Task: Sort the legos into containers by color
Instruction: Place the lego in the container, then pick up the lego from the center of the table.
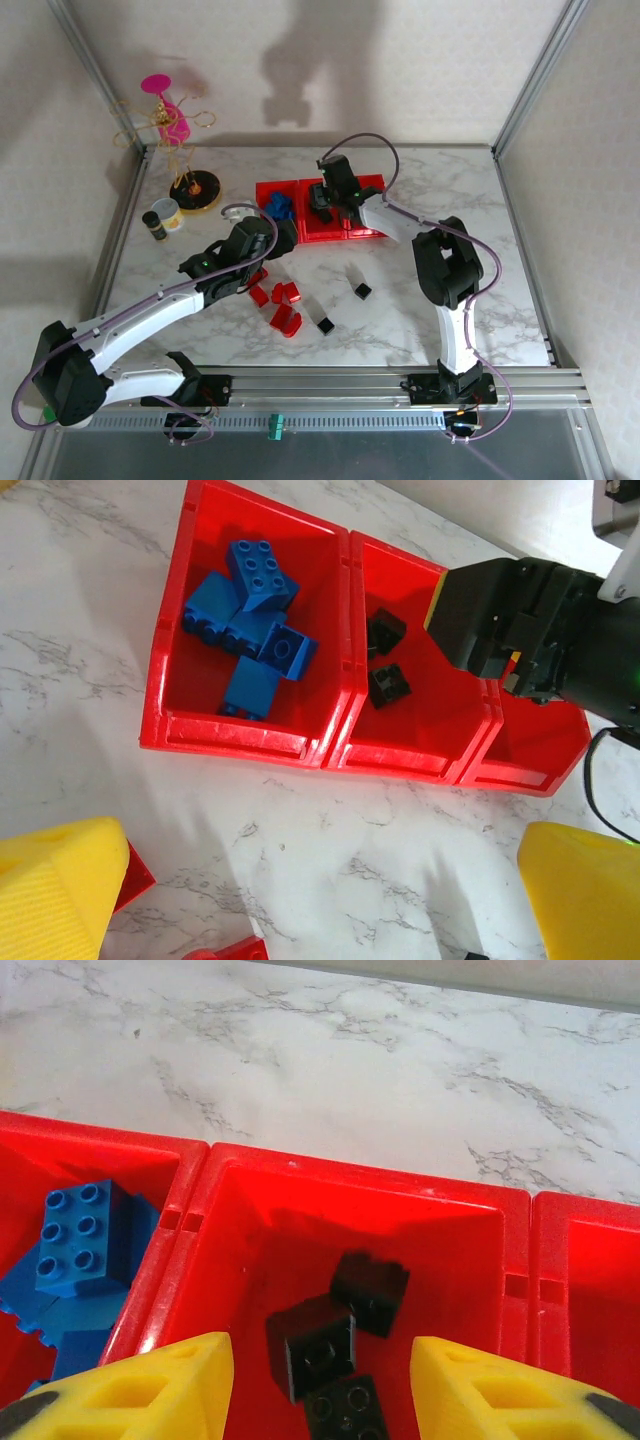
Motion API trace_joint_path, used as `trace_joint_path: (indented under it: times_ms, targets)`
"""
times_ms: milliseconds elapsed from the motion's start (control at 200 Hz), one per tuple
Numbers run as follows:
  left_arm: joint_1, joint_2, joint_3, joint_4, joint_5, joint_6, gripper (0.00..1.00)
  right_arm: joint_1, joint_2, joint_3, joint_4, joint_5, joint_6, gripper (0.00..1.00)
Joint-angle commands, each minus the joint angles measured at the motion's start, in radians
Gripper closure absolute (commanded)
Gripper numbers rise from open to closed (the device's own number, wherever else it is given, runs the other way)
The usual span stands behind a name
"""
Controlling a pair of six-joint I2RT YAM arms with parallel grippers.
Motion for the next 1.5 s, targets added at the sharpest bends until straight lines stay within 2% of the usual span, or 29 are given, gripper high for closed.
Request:
trace_joint_path:
  times_ms: [0, 270, 736, 871, 1207, 1362, 1497]
  targets:
    - [0.001, -0.019, -0.019, 0.015, 0.032, 0.014, 0.0, 0.01, -0.114, -0.056, -0.004, -0.001, -0.007, 0.47]
    - [-0.067, -0.014, -0.044, 0.043, 0.038, -0.006, 0.0, 0.01, -0.311, -0.277, -0.021, -0.018, 0.076, 0.43]
    - [-0.194, -0.012, -0.115, 0.099, -0.001, -0.099, 0.0, 0.019, -0.519, -0.598, -0.085, -0.033, 0.227, 0.35]
    - [-0.222, -0.011, -0.146, 0.133, -0.012, -0.104, 0.0, 0.042, -0.579, -0.704, -0.054, -0.012, 0.278, 0.33]
    - [-0.247, 0.027, -0.147, 0.134, -0.019, -0.125, 0.0, 0.065, -0.604, -0.85, -0.055, 0.019, 0.367, 0.23]
    - [-0.248, 0.039, -0.137, 0.13, -0.026, -0.118, 0.0, 0.117, -0.584, -0.899, -0.014, -0.019, 0.399, 0.22]
    - [-0.248, 0.051, -0.132, 0.128, -0.029, -0.115, 0.01, 0.139, -0.549, -0.893, -0.057, 0.037, 0.392, 0.25]
